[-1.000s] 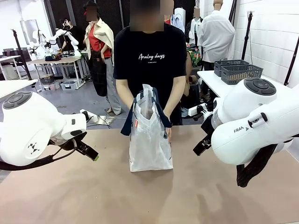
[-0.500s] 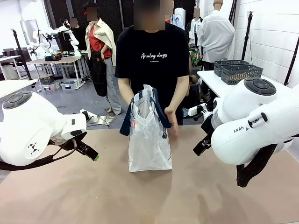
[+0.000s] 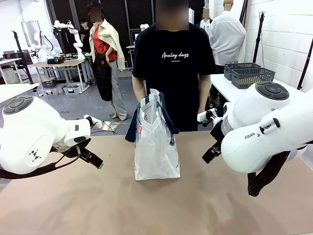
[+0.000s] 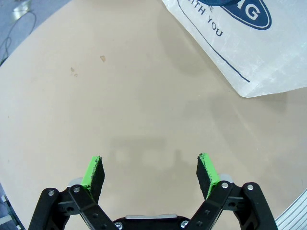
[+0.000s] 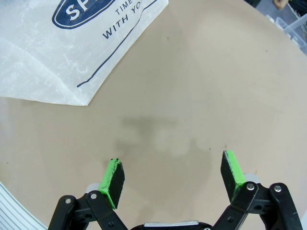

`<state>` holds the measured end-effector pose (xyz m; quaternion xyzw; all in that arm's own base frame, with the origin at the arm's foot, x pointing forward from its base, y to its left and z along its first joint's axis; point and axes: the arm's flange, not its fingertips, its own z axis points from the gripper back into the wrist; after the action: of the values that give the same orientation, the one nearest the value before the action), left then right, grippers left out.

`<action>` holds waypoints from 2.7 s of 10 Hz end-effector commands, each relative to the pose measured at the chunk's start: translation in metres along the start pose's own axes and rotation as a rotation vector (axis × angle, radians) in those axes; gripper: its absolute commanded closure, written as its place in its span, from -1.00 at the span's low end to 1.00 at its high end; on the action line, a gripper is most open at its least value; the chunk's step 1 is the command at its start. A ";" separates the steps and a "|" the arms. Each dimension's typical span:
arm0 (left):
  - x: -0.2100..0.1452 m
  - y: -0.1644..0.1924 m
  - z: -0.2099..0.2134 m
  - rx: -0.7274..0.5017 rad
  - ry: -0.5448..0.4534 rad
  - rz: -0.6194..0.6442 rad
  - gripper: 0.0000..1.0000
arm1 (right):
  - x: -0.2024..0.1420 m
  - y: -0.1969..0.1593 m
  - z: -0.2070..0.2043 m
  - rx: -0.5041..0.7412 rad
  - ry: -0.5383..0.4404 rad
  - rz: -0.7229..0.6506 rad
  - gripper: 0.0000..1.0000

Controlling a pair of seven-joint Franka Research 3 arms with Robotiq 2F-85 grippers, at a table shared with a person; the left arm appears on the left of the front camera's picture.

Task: Transfer purchased items from the store into the shopping bag.
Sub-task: Open the Reusable shopping bag in the center of the table.

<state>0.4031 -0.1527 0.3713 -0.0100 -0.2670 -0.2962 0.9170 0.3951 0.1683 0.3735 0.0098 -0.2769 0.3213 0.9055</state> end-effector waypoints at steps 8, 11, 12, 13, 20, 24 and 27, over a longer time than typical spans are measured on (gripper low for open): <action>0.000 0.001 0.000 0.000 0.000 0.003 -1.00 | 0.000 0.000 0.000 0.000 0.000 0.000 -1.00; 0.000 0.001 0.000 0.000 0.000 0.003 -1.00 | 0.000 0.000 0.000 0.000 0.000 0.000 -1.00; 0.000 0.001 0.000 0.000 0.000 0.003 -1.00 | 0.000 0.000 0.000 0.000 0.000 0.000 -1.00; 0.000 0.001 0.000 0.000 0.000 0.003 -1.00 | 0.000 0.000 0.000 0.000 0.000 0.000 -1.00; 0.008 -0.007 0.006 -0.055 0.000 0.007 -1.00 | 0.007 0.007 0.003 0.057 0.015 0.003 -1.00; 0.050 -0.017 0.039 -0.151 -0.002 0.132 -1.00 | 0.056 0.020 0.025 0.043 0.042 0.012 -1.00; 0.104 -0.013 0.071 -0.115 -0.035 0.165 -1.00 | 0.134 0.007 0.053 0.048 0.125 -0.074 -1.00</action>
<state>0.4246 -0.1979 0.4692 -0.0979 -0.2676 -0.2471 0.9261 0.4306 0.2243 0.4683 0.0240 -0.2326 0.3159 0.9195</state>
